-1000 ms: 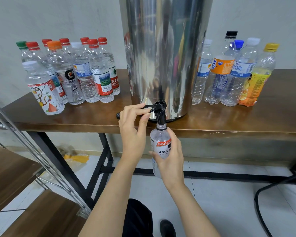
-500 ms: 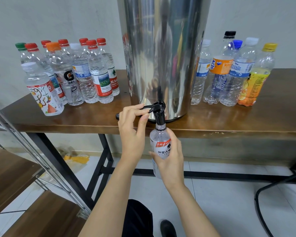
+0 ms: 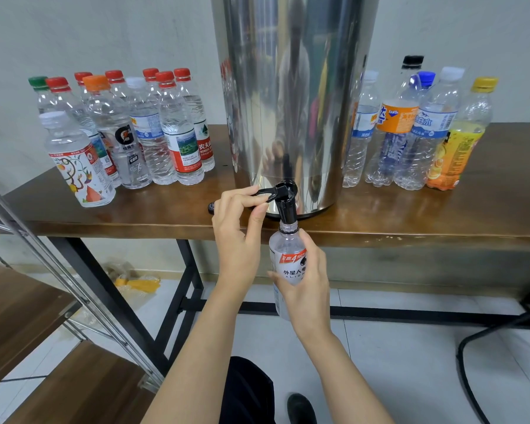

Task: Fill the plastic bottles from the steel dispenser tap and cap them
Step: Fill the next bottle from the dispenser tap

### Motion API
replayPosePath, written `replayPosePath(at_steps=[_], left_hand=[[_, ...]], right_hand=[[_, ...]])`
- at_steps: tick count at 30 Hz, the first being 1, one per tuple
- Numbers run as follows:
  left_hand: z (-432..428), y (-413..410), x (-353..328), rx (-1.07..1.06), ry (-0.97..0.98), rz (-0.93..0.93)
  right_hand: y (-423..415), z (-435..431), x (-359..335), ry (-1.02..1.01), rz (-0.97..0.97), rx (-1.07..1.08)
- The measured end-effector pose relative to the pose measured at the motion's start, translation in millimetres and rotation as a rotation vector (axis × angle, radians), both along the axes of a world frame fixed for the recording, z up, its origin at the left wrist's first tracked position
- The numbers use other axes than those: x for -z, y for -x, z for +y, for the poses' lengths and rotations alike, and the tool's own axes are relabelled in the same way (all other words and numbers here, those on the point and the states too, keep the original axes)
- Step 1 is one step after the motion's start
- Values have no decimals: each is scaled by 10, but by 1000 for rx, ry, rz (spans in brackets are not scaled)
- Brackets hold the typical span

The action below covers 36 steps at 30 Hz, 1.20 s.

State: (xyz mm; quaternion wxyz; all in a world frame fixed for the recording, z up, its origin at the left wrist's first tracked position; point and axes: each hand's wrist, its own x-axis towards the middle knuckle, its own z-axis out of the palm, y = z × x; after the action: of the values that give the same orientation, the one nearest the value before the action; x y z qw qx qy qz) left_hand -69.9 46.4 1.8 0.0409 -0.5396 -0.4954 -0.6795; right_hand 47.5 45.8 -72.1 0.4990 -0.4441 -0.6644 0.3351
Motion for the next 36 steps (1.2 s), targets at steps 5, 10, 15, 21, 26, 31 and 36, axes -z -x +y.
replayPosePath(at_steps=[5,10,15,21,26,31,36], left_hand=[[-3,-3,-1,-1,10,-2],[5,1,-1,-3,-3,-2],[1,-1,-4,-4,22,-10],[2,4,5,-3,9,-7],[10,11,8,-1,6,0],[10,6,5,2,7,-8],[5,6,2,5,12,-6]], right_hand=[[-8,0,-11,0,-10,1],[-10,1,-2,0,-27,6],[-3,9,7,-4,-24,6],[-5,6,4,-6,-17,2],[-5,7,14,-14,-6,-4],[-5,14,20,-17,0,-5],[-6,19,25,-20,-4,-6]])
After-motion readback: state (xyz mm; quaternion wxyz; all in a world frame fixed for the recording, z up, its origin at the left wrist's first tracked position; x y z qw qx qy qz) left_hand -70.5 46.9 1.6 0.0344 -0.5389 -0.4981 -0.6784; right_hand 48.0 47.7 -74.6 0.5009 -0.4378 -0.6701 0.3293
